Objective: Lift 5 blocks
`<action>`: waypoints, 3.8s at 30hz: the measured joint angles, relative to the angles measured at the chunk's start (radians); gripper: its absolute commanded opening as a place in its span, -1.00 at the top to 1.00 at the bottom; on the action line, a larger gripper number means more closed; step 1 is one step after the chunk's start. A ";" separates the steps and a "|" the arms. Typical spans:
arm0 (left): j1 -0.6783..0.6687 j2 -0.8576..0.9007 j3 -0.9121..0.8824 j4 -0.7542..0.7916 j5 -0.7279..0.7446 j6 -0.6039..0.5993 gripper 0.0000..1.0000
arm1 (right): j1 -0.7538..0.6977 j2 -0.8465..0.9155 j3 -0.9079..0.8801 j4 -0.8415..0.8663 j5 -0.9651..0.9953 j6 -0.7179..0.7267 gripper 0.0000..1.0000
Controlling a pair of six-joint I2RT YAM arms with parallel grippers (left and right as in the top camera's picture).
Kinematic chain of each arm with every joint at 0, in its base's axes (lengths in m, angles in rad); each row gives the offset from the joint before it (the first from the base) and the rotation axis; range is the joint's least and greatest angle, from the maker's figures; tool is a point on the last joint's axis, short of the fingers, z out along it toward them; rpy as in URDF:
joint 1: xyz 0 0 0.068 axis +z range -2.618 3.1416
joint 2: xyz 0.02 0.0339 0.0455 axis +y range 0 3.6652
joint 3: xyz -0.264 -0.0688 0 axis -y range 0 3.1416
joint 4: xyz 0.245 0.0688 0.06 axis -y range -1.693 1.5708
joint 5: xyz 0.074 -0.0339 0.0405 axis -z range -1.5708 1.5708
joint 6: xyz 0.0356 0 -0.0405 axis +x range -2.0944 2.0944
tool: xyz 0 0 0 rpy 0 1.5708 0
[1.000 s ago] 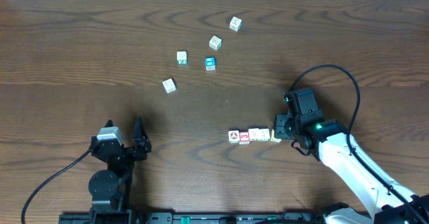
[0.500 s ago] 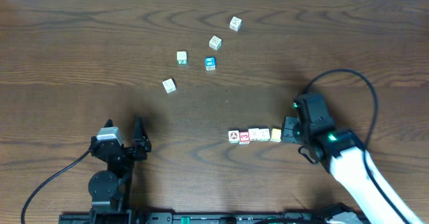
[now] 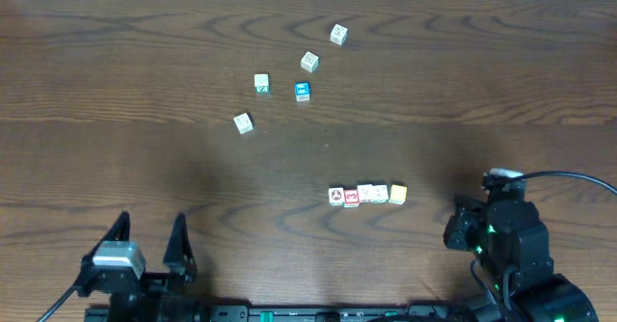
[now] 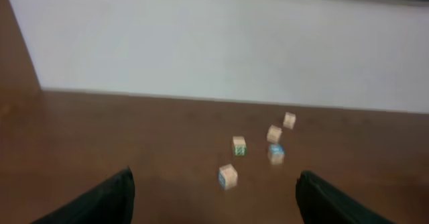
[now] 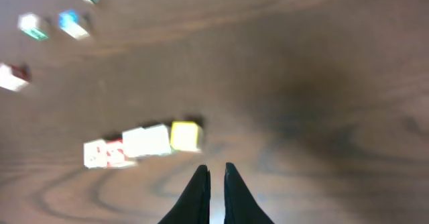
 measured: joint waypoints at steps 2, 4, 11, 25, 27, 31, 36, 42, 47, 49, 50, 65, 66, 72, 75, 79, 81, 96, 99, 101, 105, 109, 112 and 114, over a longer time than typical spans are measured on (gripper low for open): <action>0.000 0.001 -0.009 -0.050 -0.002 -0.034 -0.54 | 0.000 0.025 0.000 -0.030 0.010 0.022 0.92; 0.000 0.005 -0.034 -0.080 -0.003 -0.076 -0.55 | 0.000 0.056 0.000 -0.035 0.014 0.040 0.98; 0.000 0.094 -0.076 -0.073 0.002 -0.131 -0.55 | 0.000 0.188 0.000 -0.033 0.021 0.069 0.97; 0.007 0.084 0.349 -0.178 -0.063 0.012 -0.55 | 0.000 0.190 -0.001 -0.024 0.045 0.075 0.82; 0.009 0.109 0.264 -0.177 -0.050 0.002 -0.55 | 0.000 0.197 -0.001 -0.024 0.052 0.075 0.81; 0.009 0.254 0.080 -0.044 0.026 -0.031 -0.55 | 0.000 0.254 -0.001 -0.019 0.059 0.076 0.89; 0.009 0.455 0.000 0.040 0.081 -0.067 -0.55 | 0.000 0.395 -0.001 0.022 0.062 0.080 0.97; -0.018 0.665 0.000 0.065 0.137 -0.016 -0.55 | 0.000 0.508 -0.006 0.087 0.058 0.080 0.97; -0.042 0.692 -0.001 0.087 0.153 0.017 -0.55 | -0.050 0.509 -0.071 0.150 0.045 0.080 0.98; -0.043 0.686 -0.006 0.097 0.154 0.024 -0.55 | -0.077 0.509 -0.122 0.202 0.007 0.079 0.98; -0.043 0.682 -0.015 0.105 0.153 0.026 -0.55 | -0.082 0.509 -0.139 0.215 -0.006 0.079 0.98; -0.044 0.621 -0.249 0.273 0.052 -0.077 -0.55 | -0.085 0.508 -0.178 0.277 -0.099 0.056 0.98; -0.044 0.608 -0.268 0.285 0.079 -0.072 -0.55 | -0.085 0.508 -0.178 0.279 -0.101 0.056 0.98; -0.044 0.587 -0.369 0.291 0.255 -0.048 -0.55 | -0.085 0.508 -0.178 0.298 -0.128 0.056 0.98; -0.044 0.596 -0.378 0.303 0.341 -0.048 0.63 | -0.085 0.508 -0.178 0.298 -0.132 0.056 0.98; -0.044 0.596 -0.379 0.350 0.398 -0.048 0.85 | -0.085 0.508 -0.178 0.297 -0.135 0.056 0.98; -0.044 0.596 -0.379 0.362 0.399 -0.045 0.86 | -0.085 0.508 -0.178 0.297 -0.136 0.056 0.98; -0.044 0.904 -0.379 0.534 0.356 -0.061 0.86 | -0.085 0.528 -0.179 0.315 -0.155 0.057 0.98; -0.044 0.988 -0.379 0.570 0.364 -0.107 0.85 | -0.085 0.582 -0.179 0.332 -0.175 0.063 0.98; -0.044 1.036 -0.379 0.586 0.370 -0.132 0.86 | -0.085 0.618 -0.179 0.349 -0.183 0.066 0.98; -0.058 1.085 -0.379 0.619 0.375 -0.166 0.86 | -0.085 0.695 -0.180 0.425 -0.212 0.067 0.98; -0.086 1.089 -0.379 0.656 0.382 -0.184 0.85 | -0.085 0.773 -0.180 0.496 -0.232 0.066 0.98; -0.094 1.089 -0.379 0.663 0.383 -0.193 0.85 | -0.085 0.832 -0.180 0.549 -0.242 0.063 0.98; -0.095 1.089 -0.379 0.663 0.382 -0.200 0.86 | -0.085 0.850 -0.177 0.589 -0.250 0.051 0.98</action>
